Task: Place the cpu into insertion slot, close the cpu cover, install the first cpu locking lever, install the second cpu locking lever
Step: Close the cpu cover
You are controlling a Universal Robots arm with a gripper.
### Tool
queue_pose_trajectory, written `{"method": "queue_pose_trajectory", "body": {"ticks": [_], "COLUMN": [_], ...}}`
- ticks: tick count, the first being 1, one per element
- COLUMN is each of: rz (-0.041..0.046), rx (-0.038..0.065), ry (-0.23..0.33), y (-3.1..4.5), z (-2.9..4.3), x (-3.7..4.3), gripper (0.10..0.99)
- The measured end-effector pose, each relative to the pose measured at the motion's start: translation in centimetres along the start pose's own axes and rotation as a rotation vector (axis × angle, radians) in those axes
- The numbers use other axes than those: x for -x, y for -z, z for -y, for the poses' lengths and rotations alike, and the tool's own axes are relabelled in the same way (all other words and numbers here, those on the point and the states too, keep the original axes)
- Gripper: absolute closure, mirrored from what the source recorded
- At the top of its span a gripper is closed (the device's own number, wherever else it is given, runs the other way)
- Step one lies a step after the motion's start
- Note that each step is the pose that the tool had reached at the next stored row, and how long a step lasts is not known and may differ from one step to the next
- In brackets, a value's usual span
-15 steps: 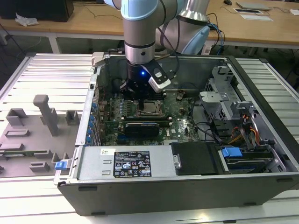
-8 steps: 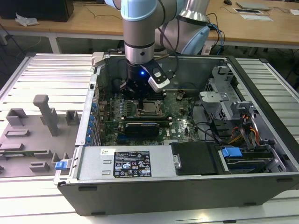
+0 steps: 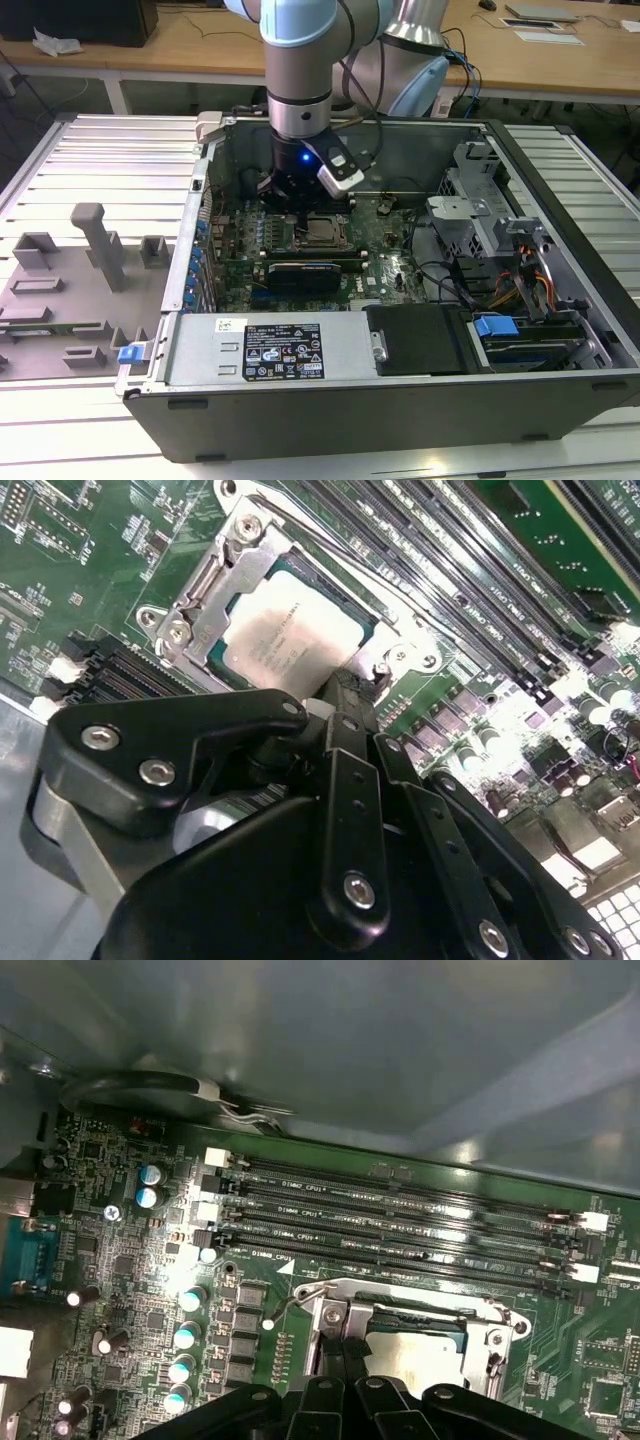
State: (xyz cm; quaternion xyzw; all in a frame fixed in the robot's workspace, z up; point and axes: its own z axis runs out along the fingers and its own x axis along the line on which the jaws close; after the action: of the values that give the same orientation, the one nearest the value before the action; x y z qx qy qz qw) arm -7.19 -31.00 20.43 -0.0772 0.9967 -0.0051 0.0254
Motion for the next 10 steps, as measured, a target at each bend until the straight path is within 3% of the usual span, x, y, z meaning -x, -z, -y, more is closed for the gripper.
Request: {"method": "queue_pose_trajectory", "body": {"ticks": [5,10], "rz": [0.001,0.0004], "rx": [0.001,0.001], "ry": [0.0,0.0], "y": [0.07,0.97], "z": [0.06,0.08], "x": [0.43,0.49], "gripper": [0.98,0.98]}}
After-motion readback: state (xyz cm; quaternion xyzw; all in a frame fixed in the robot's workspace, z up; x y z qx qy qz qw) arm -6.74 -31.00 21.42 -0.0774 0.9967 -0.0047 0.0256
